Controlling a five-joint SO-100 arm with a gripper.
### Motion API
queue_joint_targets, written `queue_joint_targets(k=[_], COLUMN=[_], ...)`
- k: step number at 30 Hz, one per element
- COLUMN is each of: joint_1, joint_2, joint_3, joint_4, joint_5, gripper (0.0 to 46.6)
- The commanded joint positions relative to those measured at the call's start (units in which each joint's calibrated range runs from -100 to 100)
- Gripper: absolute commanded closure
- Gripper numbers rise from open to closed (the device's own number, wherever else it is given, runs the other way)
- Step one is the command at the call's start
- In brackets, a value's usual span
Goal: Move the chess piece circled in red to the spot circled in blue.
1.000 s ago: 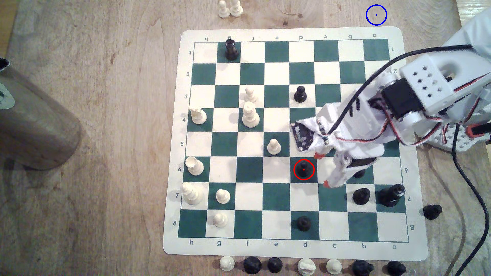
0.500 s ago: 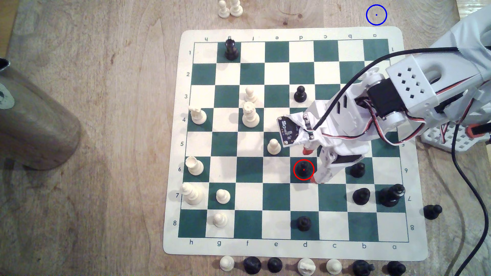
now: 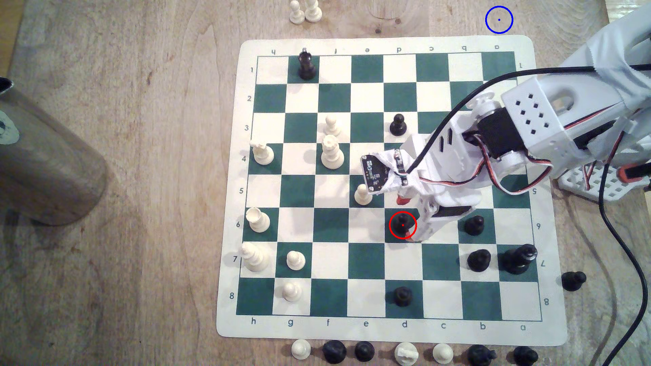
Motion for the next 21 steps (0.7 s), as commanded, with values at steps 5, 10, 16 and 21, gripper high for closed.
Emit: queue_joint_targets(k=[5,10,16,21], joint_1=[-1.4,-2.3,-2.3,-2.0], joint_2=[1.0,2.3,2.7,2.7], joint_3=[-5.2,-5.5,-5.5,-5.5], joint_4=[-2.9,-3.3,-3.9,-4.3], joint_5=[-0.5,-0.9,-1.0,-1.0], gripper=[30.3,30.3,30.4,31.6])
